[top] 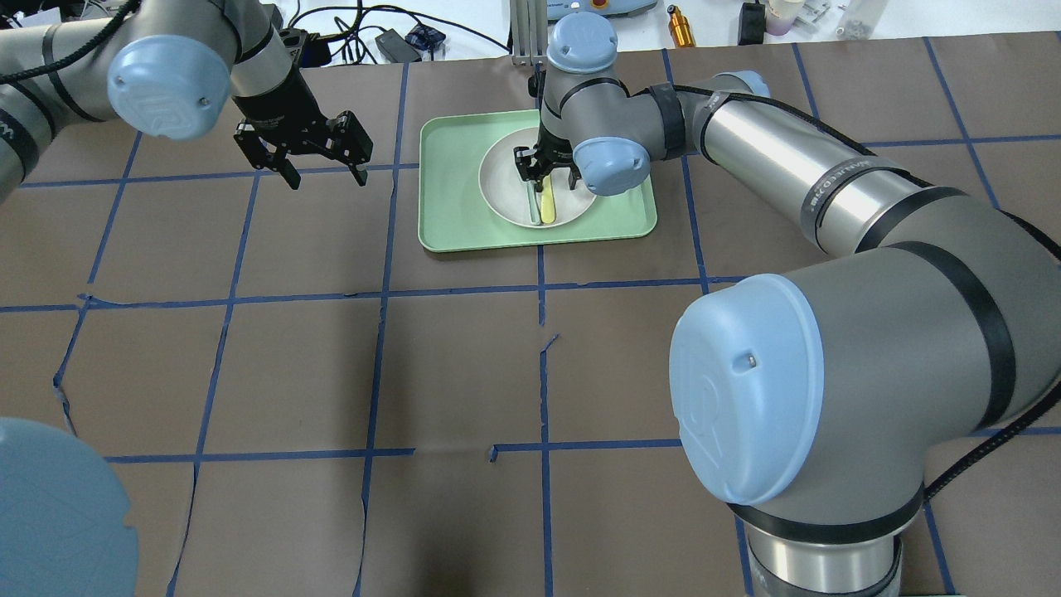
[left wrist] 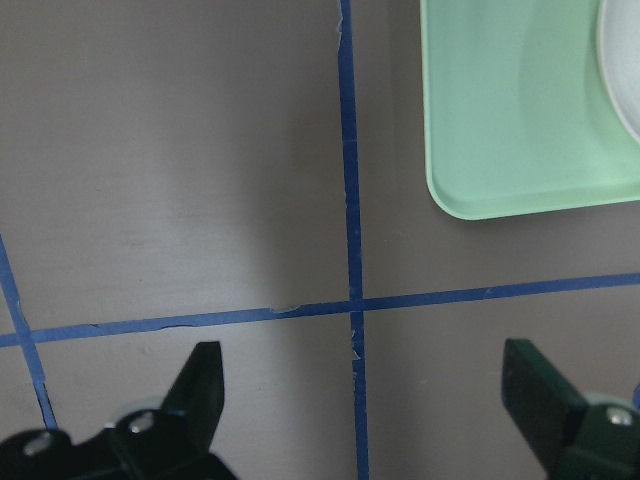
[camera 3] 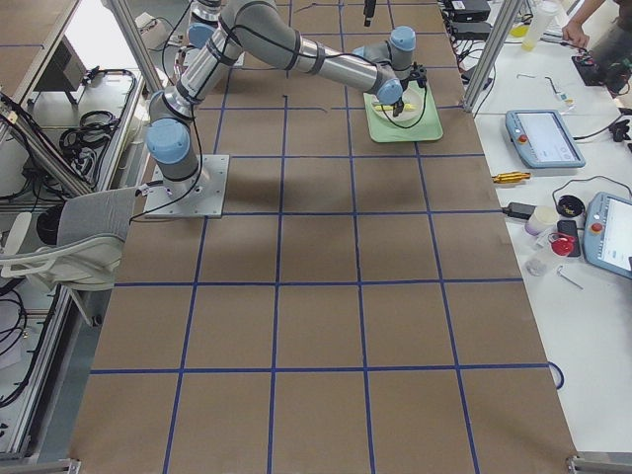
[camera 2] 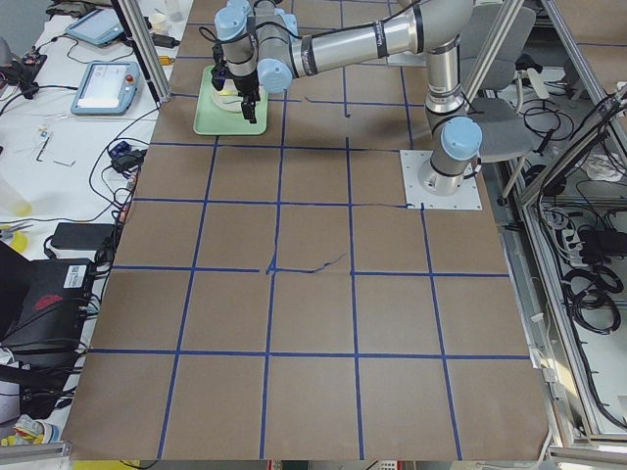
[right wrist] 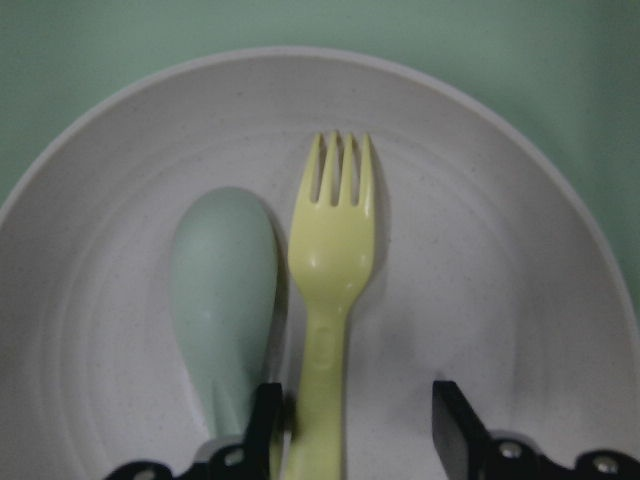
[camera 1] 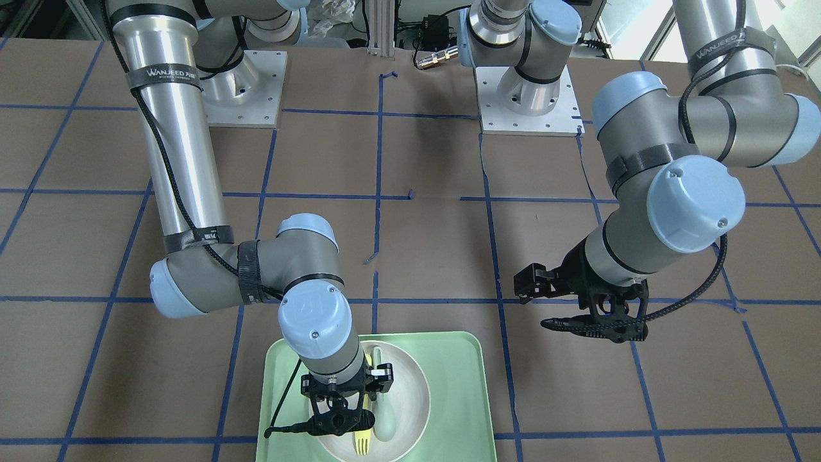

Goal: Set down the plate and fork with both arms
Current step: 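Lower the right gripper and grasp the yellow fork on the plate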

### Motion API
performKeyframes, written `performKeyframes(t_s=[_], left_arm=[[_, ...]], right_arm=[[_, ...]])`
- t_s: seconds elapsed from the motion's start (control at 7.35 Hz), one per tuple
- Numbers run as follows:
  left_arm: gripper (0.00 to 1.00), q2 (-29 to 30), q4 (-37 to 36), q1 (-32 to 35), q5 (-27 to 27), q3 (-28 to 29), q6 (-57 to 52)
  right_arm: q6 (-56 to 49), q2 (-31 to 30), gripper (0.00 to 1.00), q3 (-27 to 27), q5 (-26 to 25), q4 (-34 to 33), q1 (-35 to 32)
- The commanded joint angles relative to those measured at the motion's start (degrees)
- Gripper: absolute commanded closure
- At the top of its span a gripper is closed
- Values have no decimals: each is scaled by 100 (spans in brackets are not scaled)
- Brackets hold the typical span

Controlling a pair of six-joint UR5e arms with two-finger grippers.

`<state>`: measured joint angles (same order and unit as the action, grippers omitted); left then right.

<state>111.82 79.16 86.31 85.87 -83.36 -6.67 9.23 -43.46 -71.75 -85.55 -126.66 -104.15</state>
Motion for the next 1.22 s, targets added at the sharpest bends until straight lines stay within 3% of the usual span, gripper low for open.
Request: performKeyframes(t_s=[0.0,0.14,0.27,0.68,1.09], left_arm=[[0,-2,12,0,0,-14,-10],[0,7,12,0,0,-14,-19],[0,-2,21,0,9,-14,-19],[0,-28,-6,-26,9,-5,-19],[0,-28,-14,-35,9,-5,-27]], right_arm=[[0,65,56,12,3,1,0],[0,57,84,12,3,10,0],[9,30,100,12,3,10,0],[131,-14,100,12,3,36,0],[957,-398,100,-6,-92,132,-18]])
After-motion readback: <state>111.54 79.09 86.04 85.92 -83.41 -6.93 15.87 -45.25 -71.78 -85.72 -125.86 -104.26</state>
